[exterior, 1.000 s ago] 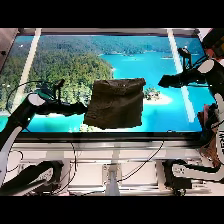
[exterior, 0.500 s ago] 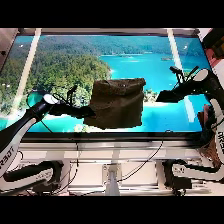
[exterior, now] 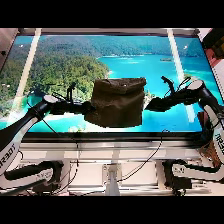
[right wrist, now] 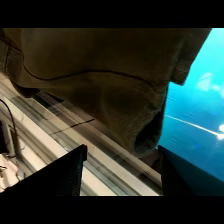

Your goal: Fold the clothes and pants, and hang the long-sleeved shirts on hangers.

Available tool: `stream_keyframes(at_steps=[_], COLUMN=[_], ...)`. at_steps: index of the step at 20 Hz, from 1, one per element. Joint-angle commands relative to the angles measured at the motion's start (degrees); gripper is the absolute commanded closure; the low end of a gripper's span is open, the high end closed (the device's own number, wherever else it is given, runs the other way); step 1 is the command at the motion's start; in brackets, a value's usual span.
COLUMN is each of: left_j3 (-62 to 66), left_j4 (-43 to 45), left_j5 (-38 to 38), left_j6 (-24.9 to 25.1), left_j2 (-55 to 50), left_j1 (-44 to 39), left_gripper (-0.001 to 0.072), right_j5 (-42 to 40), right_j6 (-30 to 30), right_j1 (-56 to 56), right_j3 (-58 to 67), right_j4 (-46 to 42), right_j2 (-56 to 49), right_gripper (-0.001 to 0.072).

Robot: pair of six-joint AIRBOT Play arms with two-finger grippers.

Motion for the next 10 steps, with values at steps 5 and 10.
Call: stream_keyframes(at_steps=[5, 10], left_j3=[0.1, 0.1], left_j4=[-1.9, -1.9], left_j5=[0.2, 0.2], left_j6=[0.6, 0.6], left_j2=[0.0, -0.1], left_j1=[0.0, 0.0], left_gripper=[0.0649, 0.0649], right_j5=[-10.6, -17.9], right_j6=[-1.0, -0.8], right_j1=[0.7, 8.7], right_j3=[-10.2, -10.6], right_j4=[7.1, 7.8], right_j2=[-0.1, -1.8], right_gripper=[0.0199, 0.0258])
